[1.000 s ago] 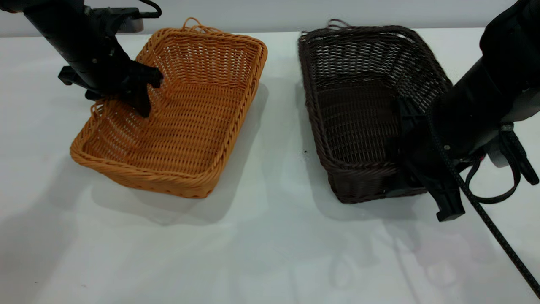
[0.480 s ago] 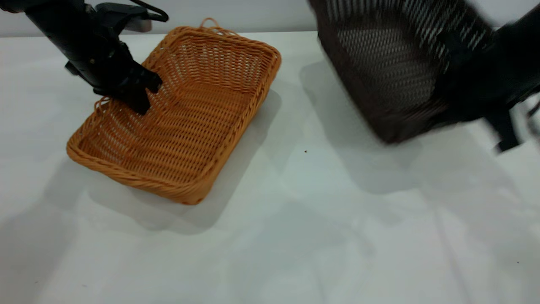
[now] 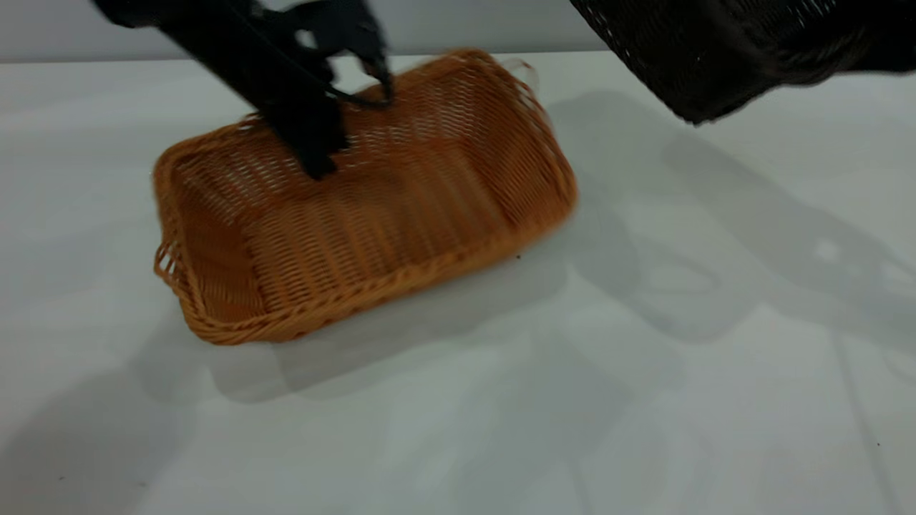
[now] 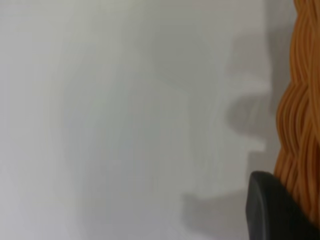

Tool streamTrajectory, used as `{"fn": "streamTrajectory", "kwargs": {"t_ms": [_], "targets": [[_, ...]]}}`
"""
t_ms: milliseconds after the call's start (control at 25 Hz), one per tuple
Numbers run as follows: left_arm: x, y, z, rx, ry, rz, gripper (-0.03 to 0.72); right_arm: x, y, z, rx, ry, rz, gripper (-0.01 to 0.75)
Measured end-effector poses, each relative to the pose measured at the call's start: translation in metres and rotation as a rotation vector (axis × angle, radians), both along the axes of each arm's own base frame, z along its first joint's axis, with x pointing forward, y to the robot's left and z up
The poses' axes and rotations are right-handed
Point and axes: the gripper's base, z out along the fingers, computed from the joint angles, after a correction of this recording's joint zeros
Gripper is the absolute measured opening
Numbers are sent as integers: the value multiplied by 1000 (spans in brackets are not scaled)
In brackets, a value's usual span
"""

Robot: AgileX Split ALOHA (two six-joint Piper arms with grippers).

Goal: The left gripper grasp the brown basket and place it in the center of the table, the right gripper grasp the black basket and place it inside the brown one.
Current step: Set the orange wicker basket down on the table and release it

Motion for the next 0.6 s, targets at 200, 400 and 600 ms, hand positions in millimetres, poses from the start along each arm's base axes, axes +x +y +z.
{"fn": "streamTrajectory", "kwargs": {"t_ms": [200, 400, 600], "targets": [[-13, -34, 3, 80, -77, -218, 78, 15, 1, 26, -8, -67, 137, 92], [-16, -43, 2, 97, -110, -264, 78, 25, -1, 39, -24, -110, 139, 92], [-14, -44, -3, 90, -115, -248, 87, 24, 0, 39, -22, -104, 154, 92]]}}
